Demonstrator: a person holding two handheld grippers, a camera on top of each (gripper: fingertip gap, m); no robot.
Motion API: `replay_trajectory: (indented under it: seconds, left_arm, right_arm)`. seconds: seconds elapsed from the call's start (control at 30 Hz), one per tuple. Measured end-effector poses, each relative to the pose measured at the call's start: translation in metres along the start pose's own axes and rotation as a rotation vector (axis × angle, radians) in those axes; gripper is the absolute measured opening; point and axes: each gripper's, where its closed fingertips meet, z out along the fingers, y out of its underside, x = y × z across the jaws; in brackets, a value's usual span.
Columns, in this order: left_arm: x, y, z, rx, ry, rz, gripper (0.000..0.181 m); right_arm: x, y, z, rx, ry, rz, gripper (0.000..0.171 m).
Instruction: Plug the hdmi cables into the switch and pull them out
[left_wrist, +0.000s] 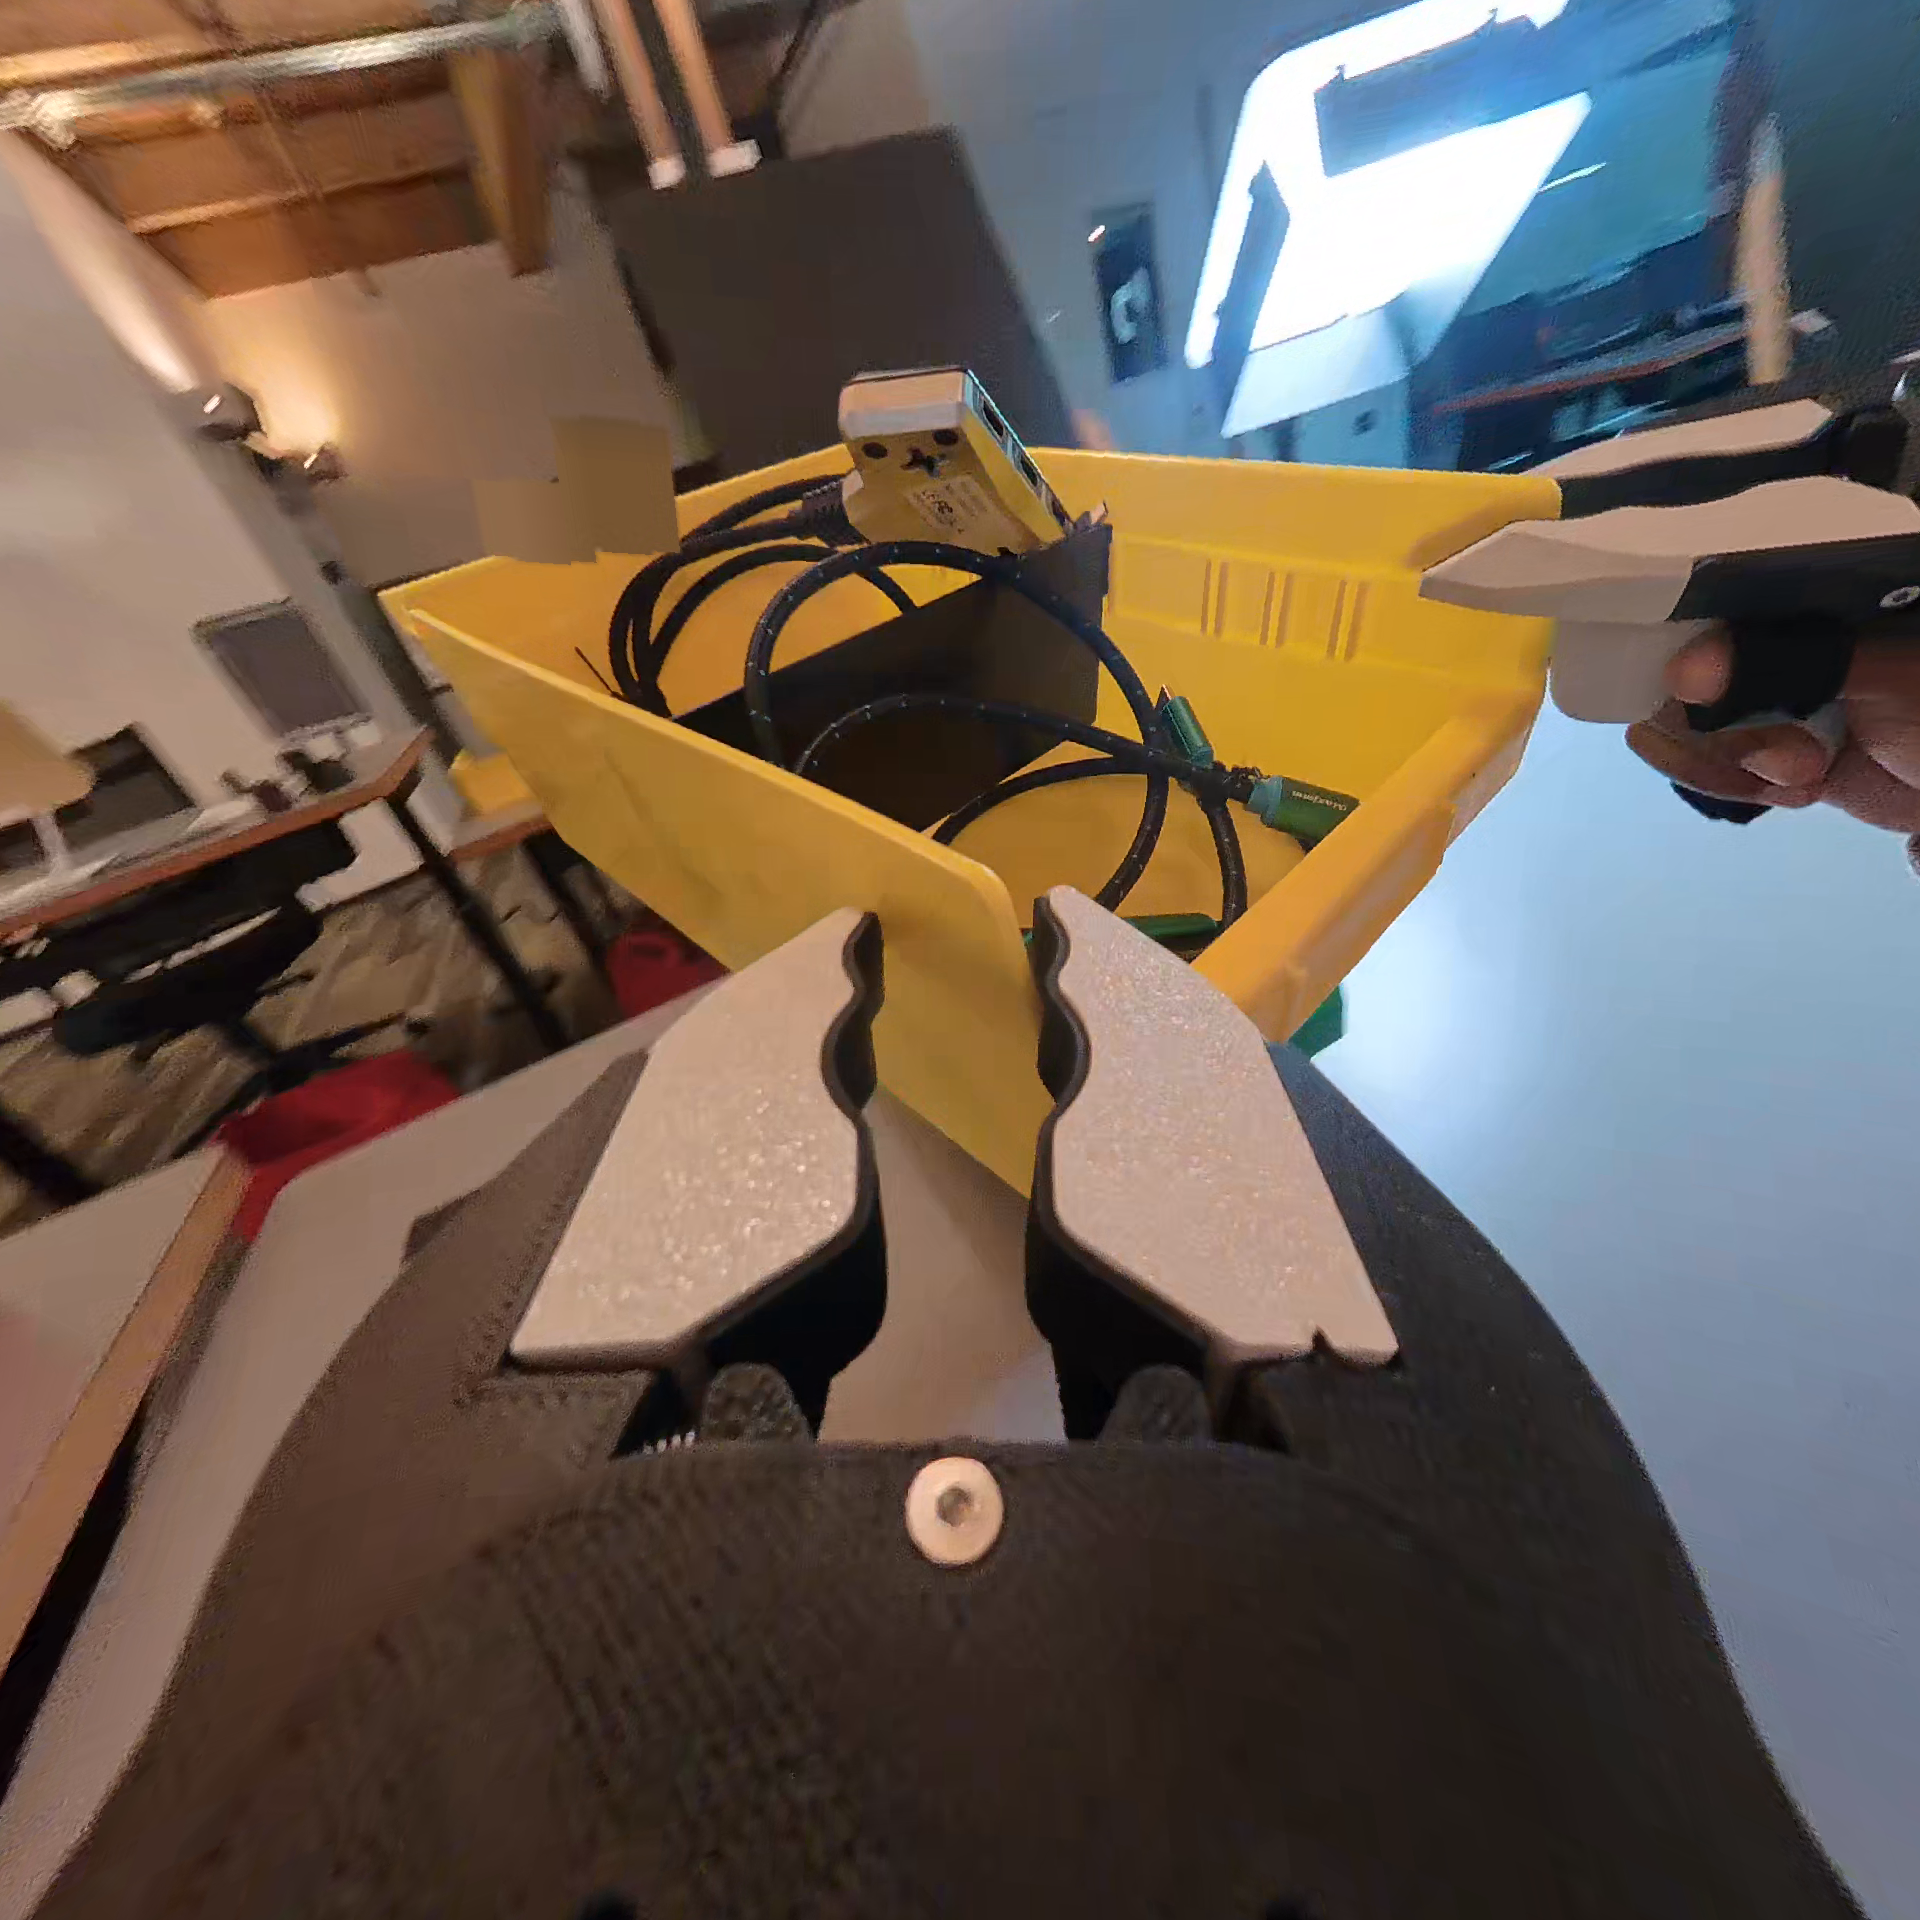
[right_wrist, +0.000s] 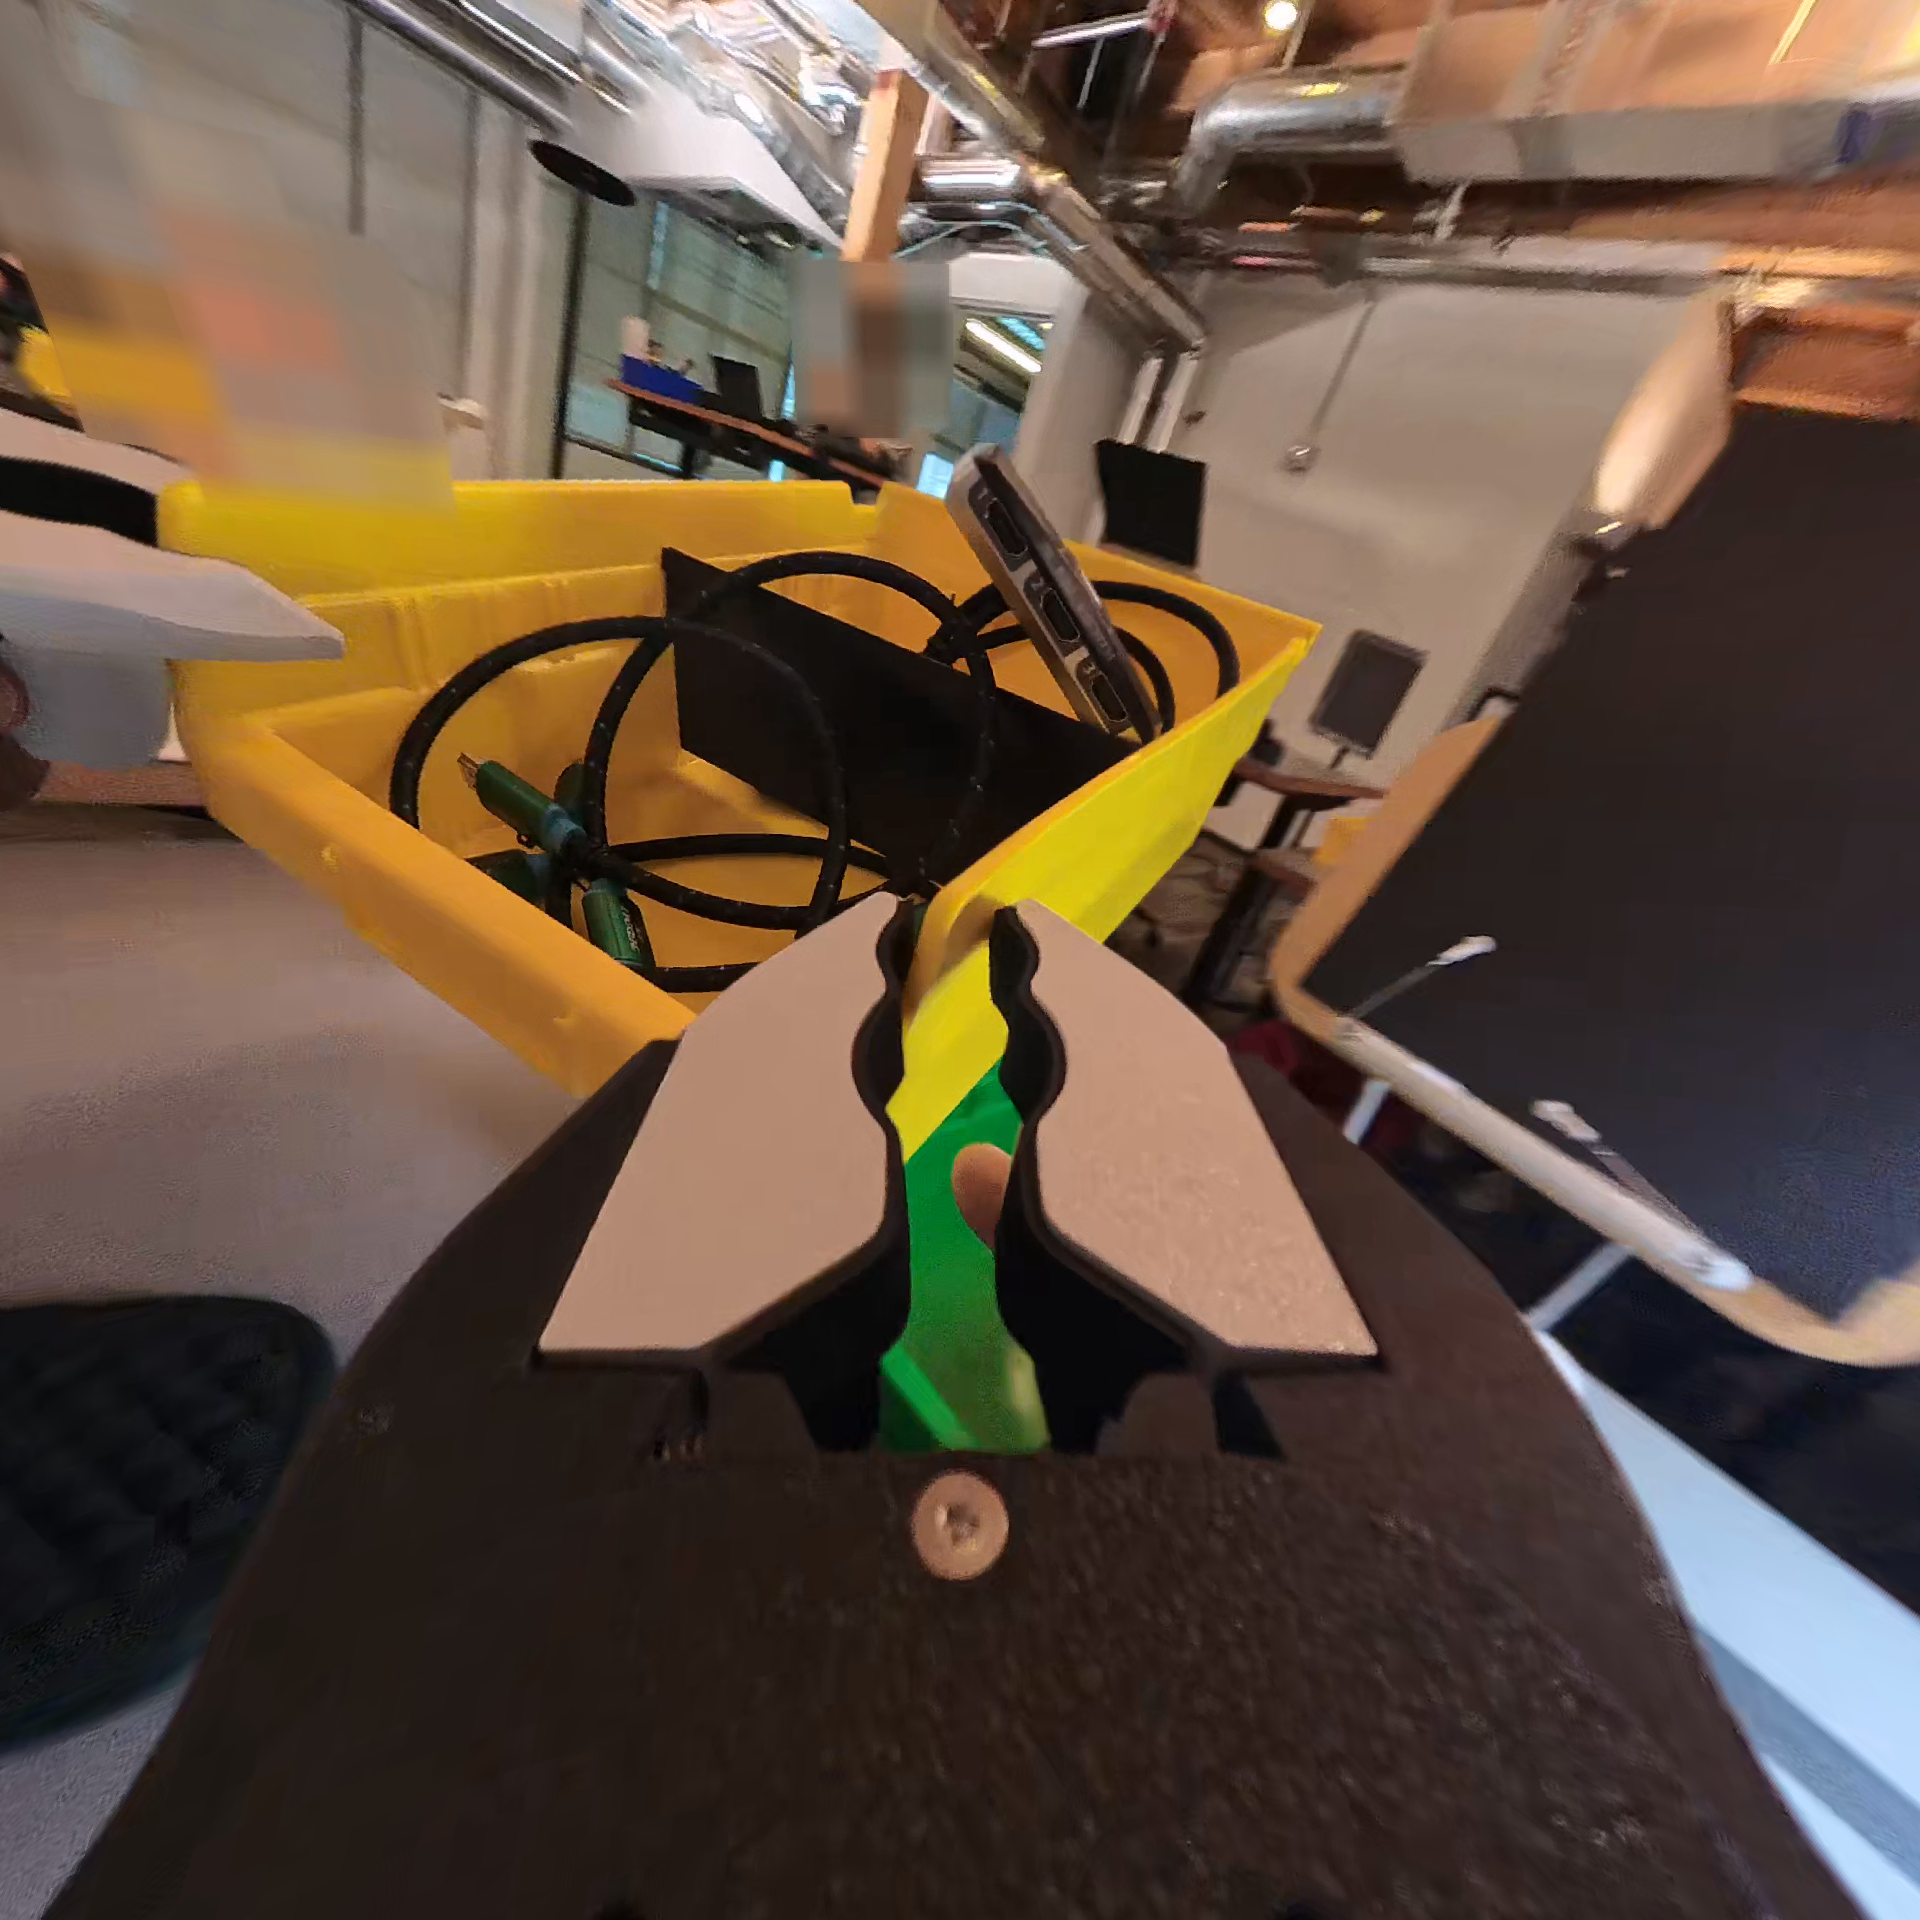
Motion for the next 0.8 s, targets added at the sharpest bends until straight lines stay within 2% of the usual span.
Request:
replay_trajectory:
  seconds: [0.13,0.27,0.33,0.4,0.53,0.63,0.7,0.73,0.8]
  left_arm:
    - [-0.054,0.046,-0.036,-0.084,-0.133,-0.030,0.025]
    - [-0.070,0.111,-0.041,-0.242,-0.147,-0.060,0.020]
    - [-0.067,0.140,-0.038,-0.276,-0.136,-0.072,0.020]
    - [-0.065,0.148,-0.033,-0.233,-0.120,-0.140,0.019]
    - [-0.059,0.159,-0.007,-0.224,-0.113,-0.146,0.018]
    - [-0.051,0.174,0.013,-0.273,-0.065,-0.154,0.025]
    - [-0.046,0.188,0.021,-0.358,-0.019,-0.170,0.041]
    - [-0.048,0.183,0.024,-0.328,-0.032,-0.166,0.047]
    - [-0.047,0.159,0.025,-0.249,-0.039,-0.099,0.040]
  right_arm:
    - [-0.058,0.046,0.058,-0.068,-0.119,0.104,0.015]
    - [-0.090,0.112,0.081,-0.205,-0.172,0.208,0.014]
    - [-0.096,0.132,0.079,-0.215,-0.143,0.135,0.014]
    - [-0.094,0.138,0.076,-0.223,-0.113,0.123,0.015]
    - [-0.076,0.151,0.065,-0.278,-0.089,0.126,0.018]
    - [-0.077,0.169,0.047,-0.363,-0.199,0.153,0.022]
    - [-0.078,0.171,0.030,-0.384,-0.299,0.141,0.023]
    - [-0.074,0.169,0.021,-0.392,-0.332,0.108,0.028]
    - [-0.054,0.165,0.005,-0.426,-0.360,0.018,0.037]
